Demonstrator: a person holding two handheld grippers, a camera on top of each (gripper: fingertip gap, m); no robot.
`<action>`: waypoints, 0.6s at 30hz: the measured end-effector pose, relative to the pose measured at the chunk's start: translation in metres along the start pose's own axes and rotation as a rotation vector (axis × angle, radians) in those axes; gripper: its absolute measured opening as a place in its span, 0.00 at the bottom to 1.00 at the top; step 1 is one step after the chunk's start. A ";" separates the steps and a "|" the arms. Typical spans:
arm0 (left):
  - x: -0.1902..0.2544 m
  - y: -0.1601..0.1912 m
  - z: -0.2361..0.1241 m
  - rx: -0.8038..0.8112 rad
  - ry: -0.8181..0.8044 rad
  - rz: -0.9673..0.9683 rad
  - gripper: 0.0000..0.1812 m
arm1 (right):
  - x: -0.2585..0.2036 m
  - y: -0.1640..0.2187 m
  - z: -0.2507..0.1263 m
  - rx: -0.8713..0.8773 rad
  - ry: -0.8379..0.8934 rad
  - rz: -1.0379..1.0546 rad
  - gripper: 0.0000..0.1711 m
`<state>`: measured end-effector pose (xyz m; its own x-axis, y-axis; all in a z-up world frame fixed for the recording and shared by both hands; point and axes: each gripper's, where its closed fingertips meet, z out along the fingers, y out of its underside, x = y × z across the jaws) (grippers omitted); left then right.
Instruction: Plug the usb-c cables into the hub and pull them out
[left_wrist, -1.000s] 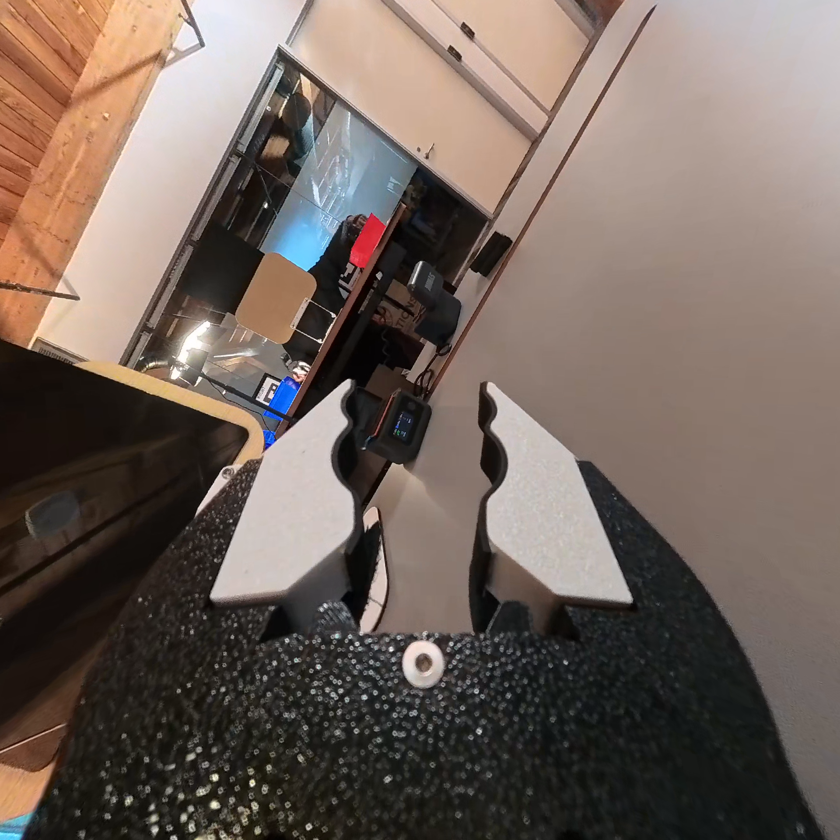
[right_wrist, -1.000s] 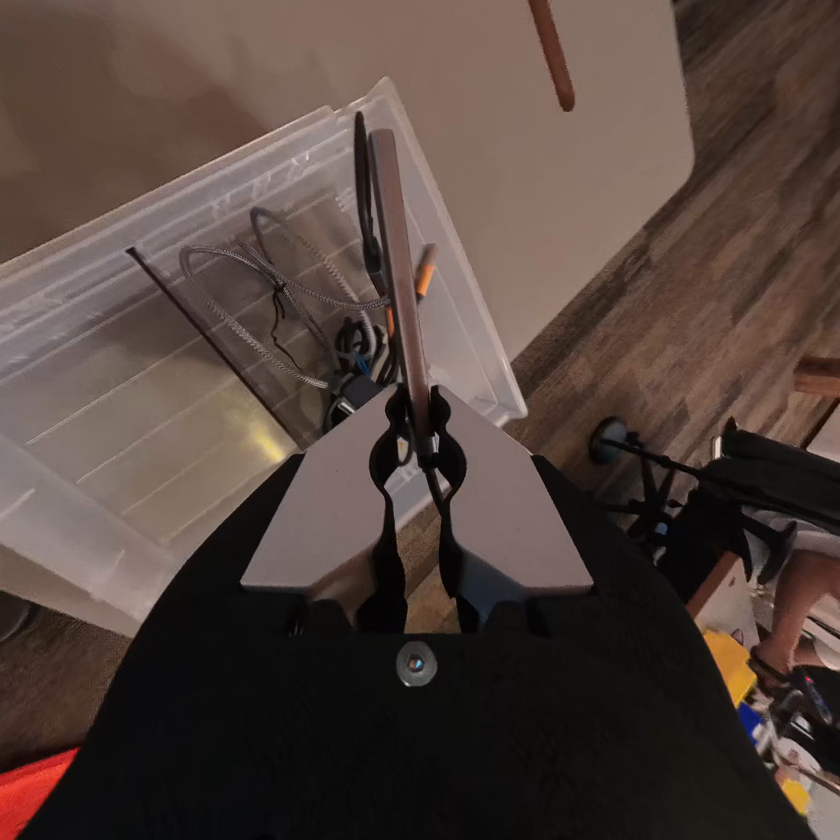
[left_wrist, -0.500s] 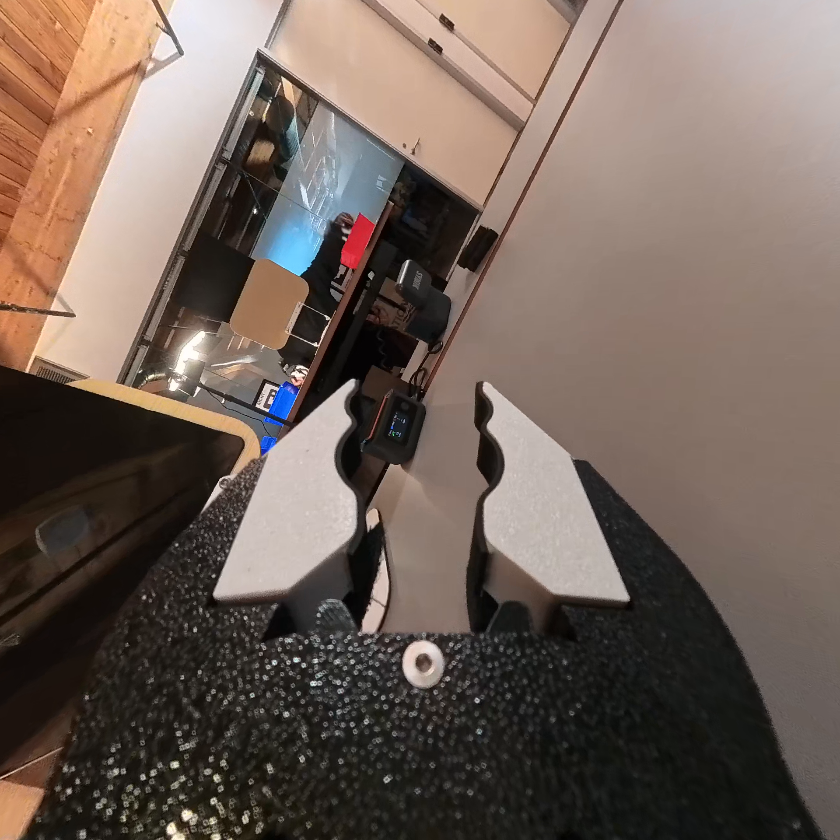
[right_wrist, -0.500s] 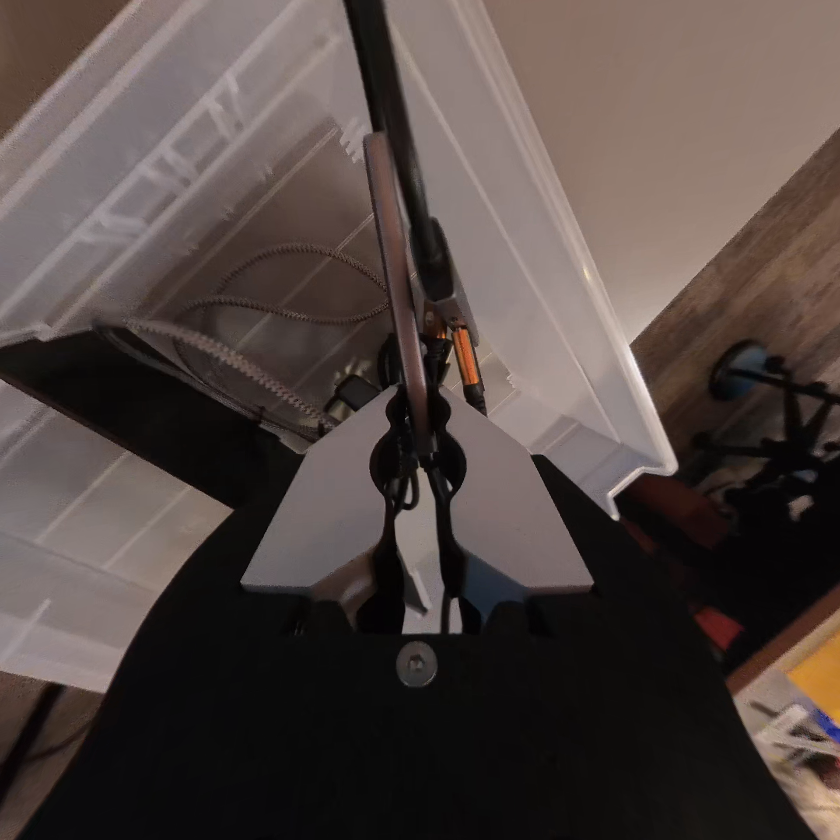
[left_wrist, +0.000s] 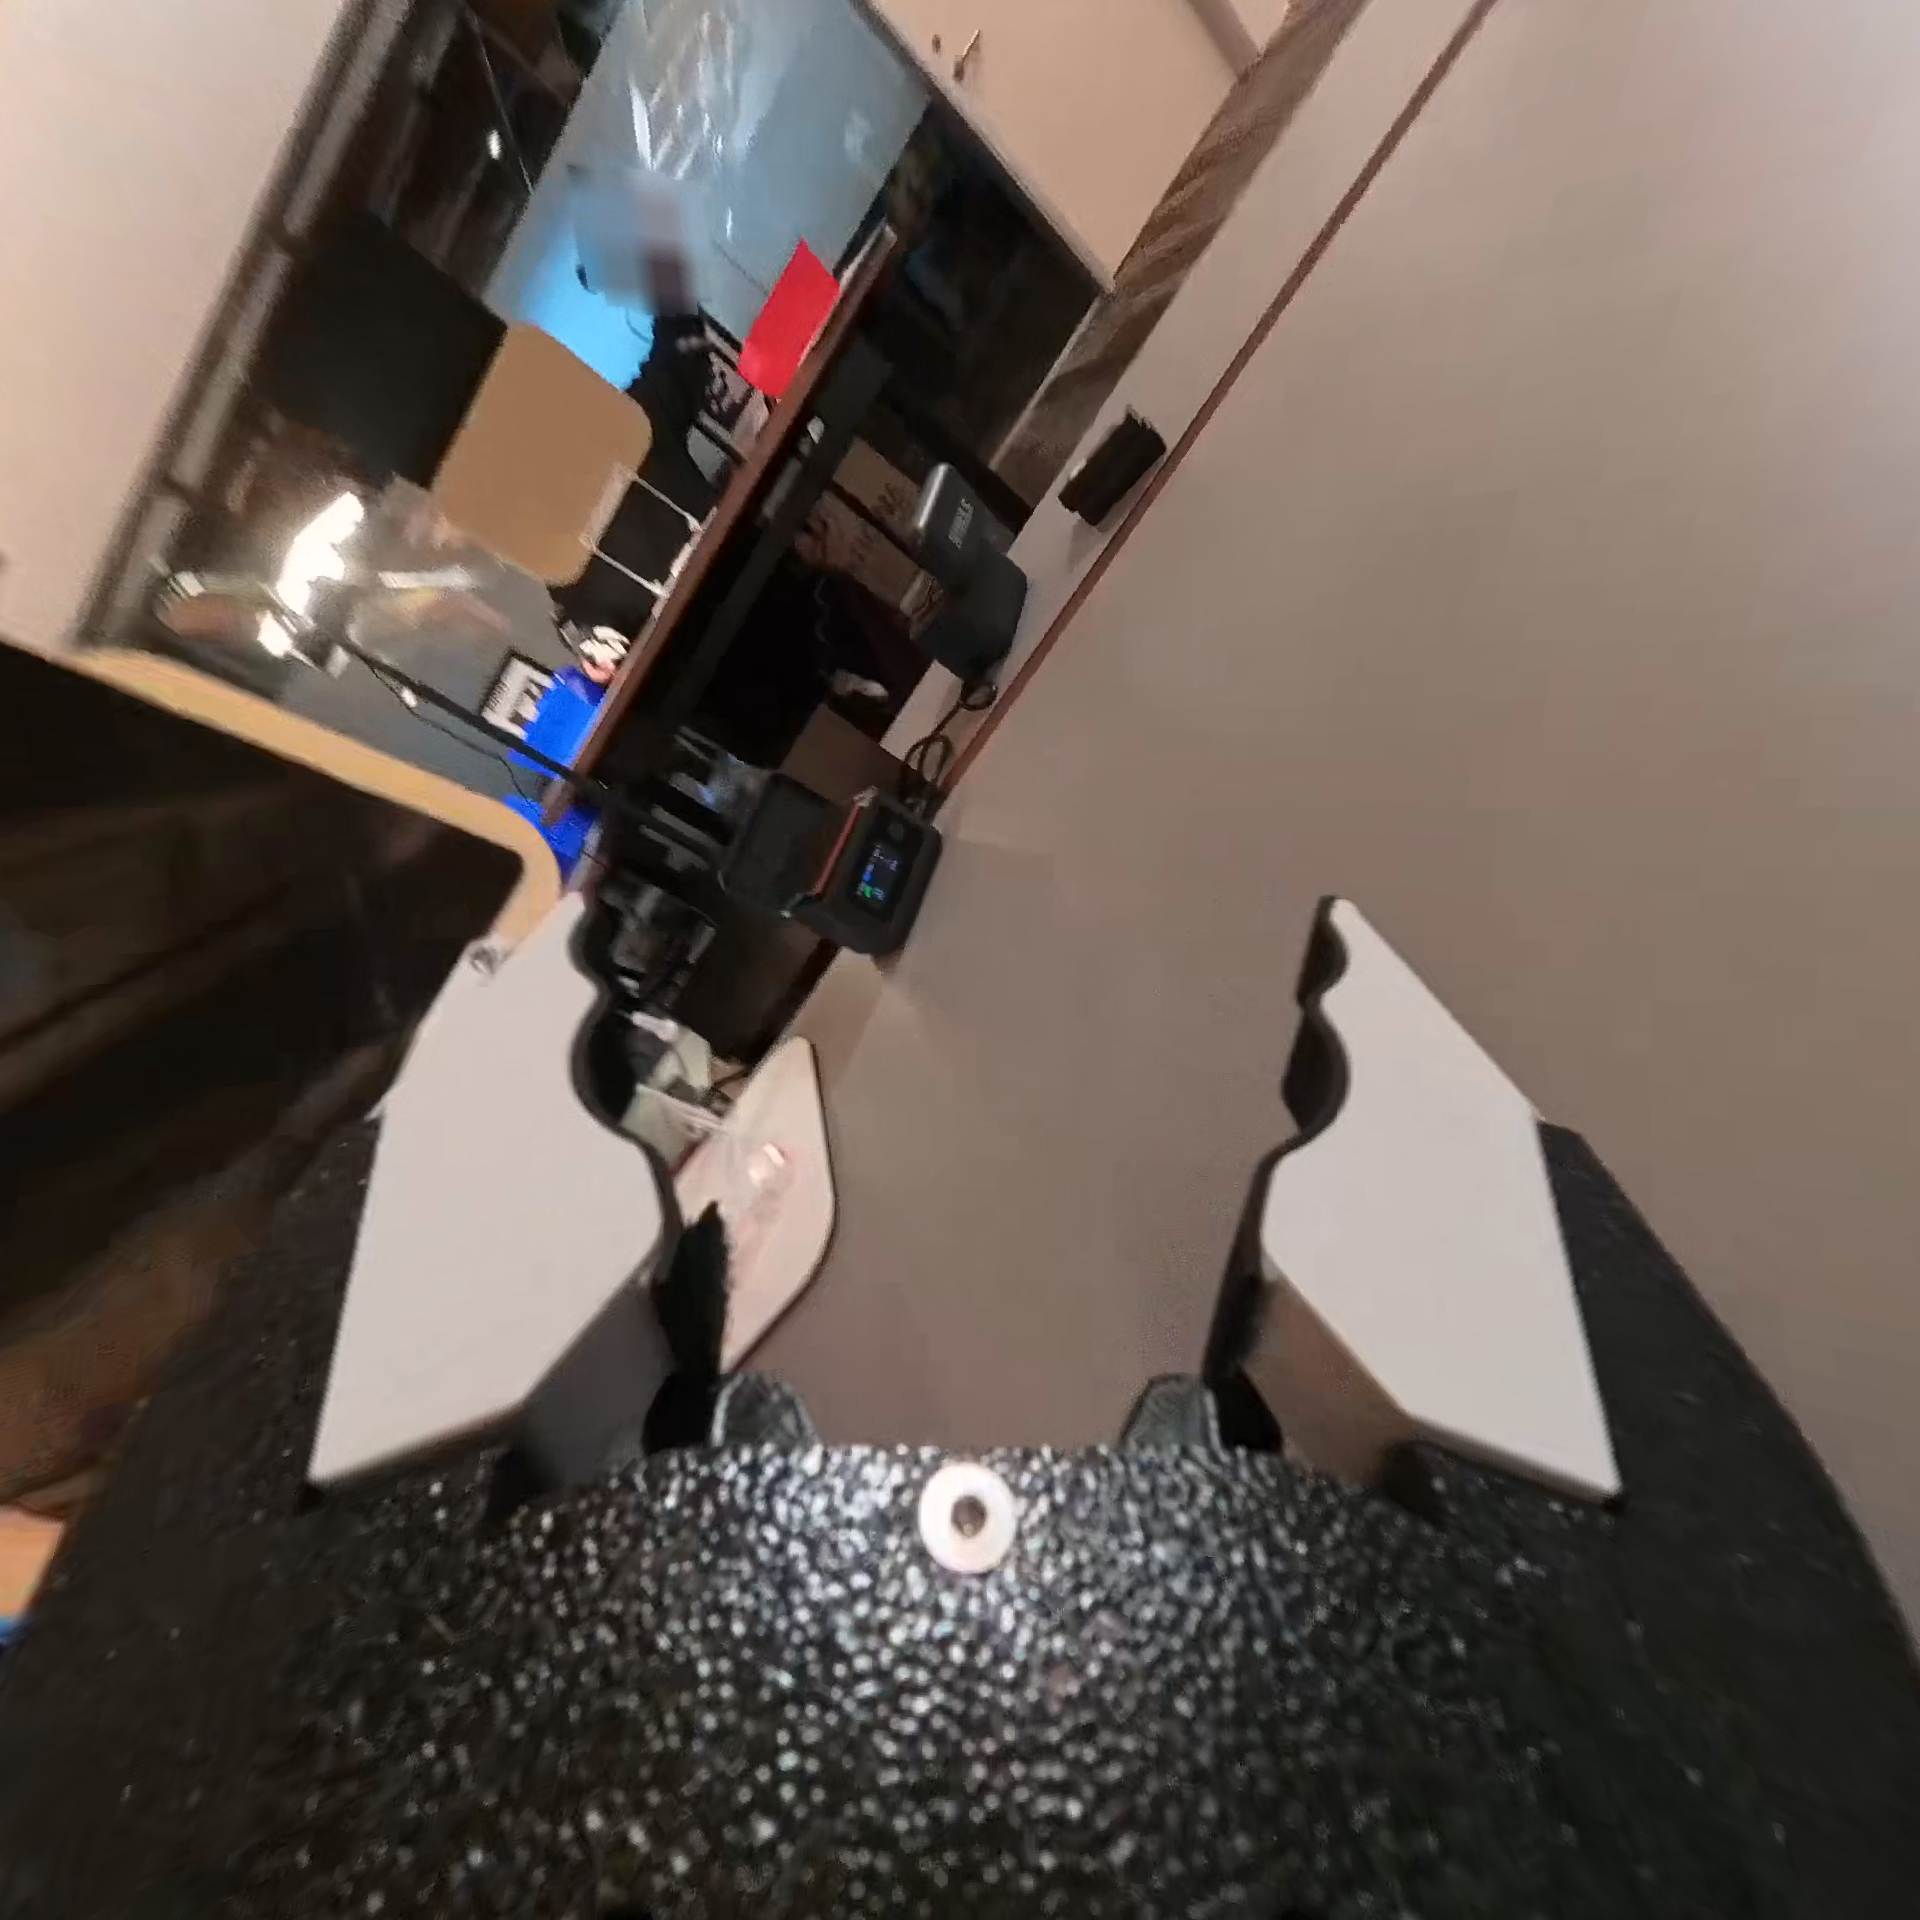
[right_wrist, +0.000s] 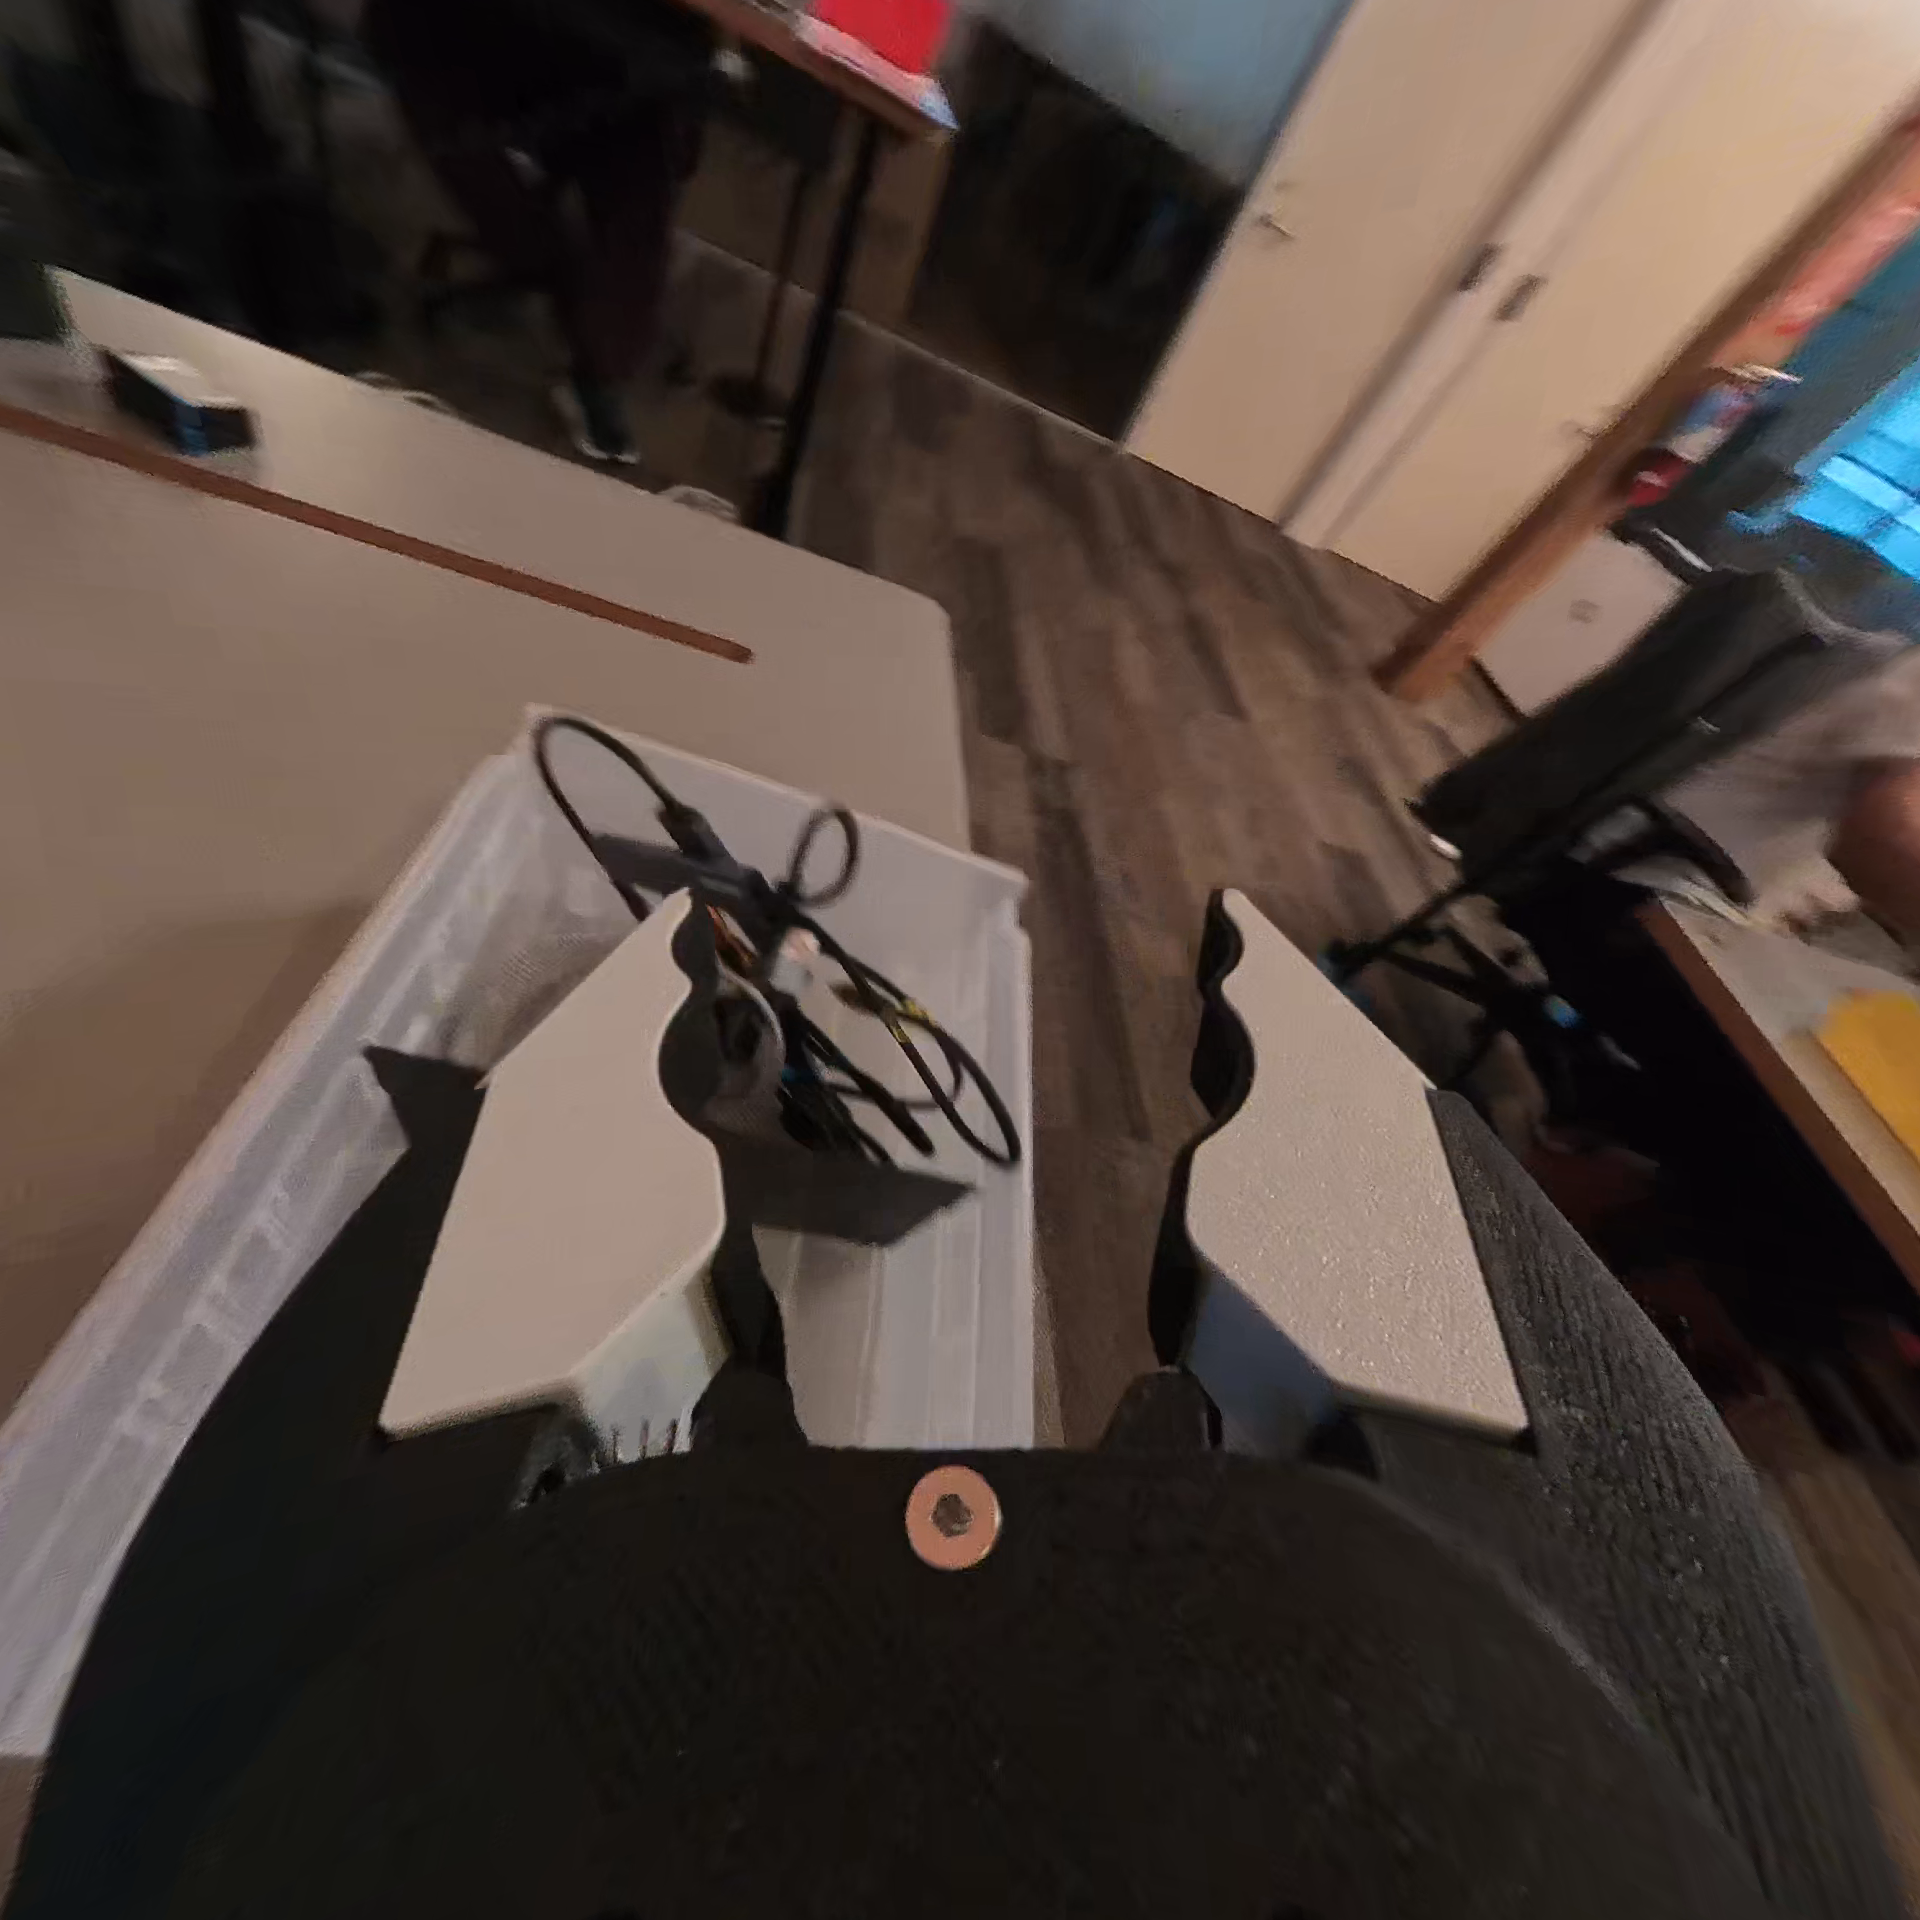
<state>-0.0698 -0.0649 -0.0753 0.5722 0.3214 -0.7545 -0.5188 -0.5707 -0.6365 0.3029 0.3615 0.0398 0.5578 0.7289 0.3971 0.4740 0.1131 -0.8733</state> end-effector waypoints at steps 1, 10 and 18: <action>-0.004 -0.005 -0.009 0.001 0.014 -0.082 0.73 | 0.006 0.016 -0.008 -0.022 0.047 0.012 0.56; -0.106 0.059 -0.148 -0.422 -0.300 -0.414 0.80 | 0.007 0.198 -0.013 -0.561 -0.037 0.282 0.74; -0.062 0.168 -0.207 -0.825 -0.090 -0.732 0.57 | -0.020 0.214 -0.006 -0.618 -0.184 0.280 0.46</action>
<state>-0.0604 -0.3372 -0.1023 0.5023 0.8216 -0.2695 0.5280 -0.5383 -0.6569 0.3971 0.3672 -0.1532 0.6173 0.7828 0.0788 0.6599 -0.4606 -0.5935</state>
